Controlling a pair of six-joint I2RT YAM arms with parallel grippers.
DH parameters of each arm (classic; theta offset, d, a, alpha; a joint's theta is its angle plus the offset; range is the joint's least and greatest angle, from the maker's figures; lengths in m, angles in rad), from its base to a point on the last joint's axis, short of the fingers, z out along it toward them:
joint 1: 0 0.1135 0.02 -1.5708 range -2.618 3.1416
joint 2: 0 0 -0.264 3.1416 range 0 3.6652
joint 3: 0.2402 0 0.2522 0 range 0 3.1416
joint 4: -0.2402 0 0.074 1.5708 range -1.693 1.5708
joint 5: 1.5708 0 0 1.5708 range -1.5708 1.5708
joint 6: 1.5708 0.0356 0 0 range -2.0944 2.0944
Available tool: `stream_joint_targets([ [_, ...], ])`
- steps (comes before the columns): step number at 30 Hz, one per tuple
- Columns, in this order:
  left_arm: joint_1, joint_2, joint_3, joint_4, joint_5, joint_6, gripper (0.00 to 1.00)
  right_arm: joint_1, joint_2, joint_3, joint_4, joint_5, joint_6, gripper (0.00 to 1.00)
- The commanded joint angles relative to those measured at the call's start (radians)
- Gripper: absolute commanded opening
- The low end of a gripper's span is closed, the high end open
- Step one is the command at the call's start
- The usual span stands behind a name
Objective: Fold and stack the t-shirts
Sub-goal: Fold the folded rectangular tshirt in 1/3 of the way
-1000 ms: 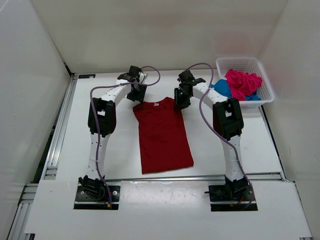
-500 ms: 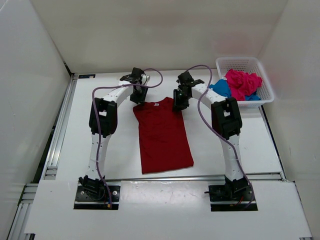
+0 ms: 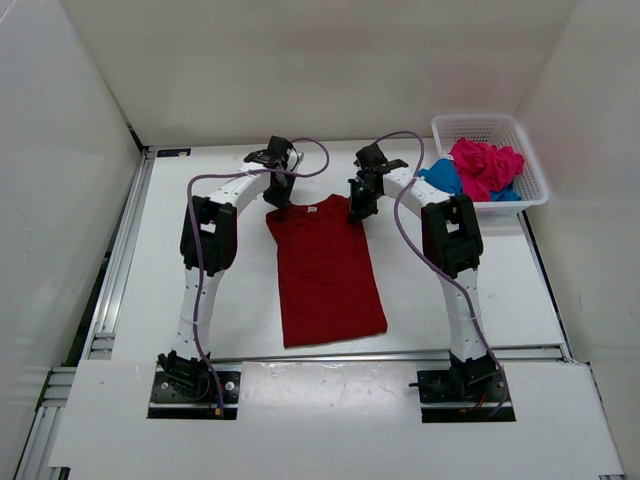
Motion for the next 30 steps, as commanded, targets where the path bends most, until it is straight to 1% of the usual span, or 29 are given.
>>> stream_joint_targets([
  [1,0.001,0.007,0.022,-0.005,-0.061,0.001,0.1,0.0,-0.001,0.018,0.009,0.023,0.009,0.0],
  [3,0.001,0.017,0.054,-0.005,-0.08,0.001,0.1,-0.009,-0.041,-0.017,0.009,0.033,0.024,0.0],
  [7,0.001,0.049,0.096,-0.005,-0.135,0.001,0.1,-0.031,-0.154,-0.123,0.09,0.089,0.073,0.0],
  [10,0.001,0.06,0.105,-0.005,-0.15,0.001,0.1,-0.04,-0.205,-0.192,0.121,0.117,0.086,0.0],
  [16,0.001,0.078,0.124,0.004,-0.182,0.001,0.1,-0.049,-0.218,-0.215,0.13,0.126,0.097,0.0],
  [19,-0.008,0.078,0.124,0.004,-0.182,0.001,0.1,-0.058,-0.199,-0.215,0.13,0.126,0.107,0.0],
  [23,-0.008,0.087,0.147,0.004,-0.204,0.001,0.1,-0.069,-0.17,-0.171,0.13,0.102,0.117,0.0],
  [24,-0.008,0.098,0.156,0.004,-0.218,0.001,0.11,-0.069,-0.144,-0.16,0.13,0.102,0.117,0.05],
  [25,-0.017,0.098,0.167,0.013,-0.218,0.001,0.16,-0.069,-0.135,-0.146,0.13,0.082,0.103,0.14],
  [26,-0.017,0.109,0.194,0.013,-0.233,0.001,0.25,-0.069,-0.124,-0.116,0.118,0.064,0.103,0.24],
  [27,-0.017,0.109,0.209,0.013,-0.256,0.001,0.57,-0.069,-0.113,-0.1,0.108,0.016,0.074,0.36],
  [28,-0.017,0.109,0.222,0.013,-0.267,0.001,0.72,-0.069,-0.101,-0.09,0.108,0.001,0.074,0.42],
  [29,-0.017,0.109,0.245,0.024,-0.279,0.001,0.83,-0.069,-0.101,-0.079,0.108,0.0,0.074,0.51],
  [30,-0.017,0.091,0.255,0.024,-0.312,0.001,0.9,-0.069,-0.113,-0.079,0.108,0.0,0.074,0.55],
])
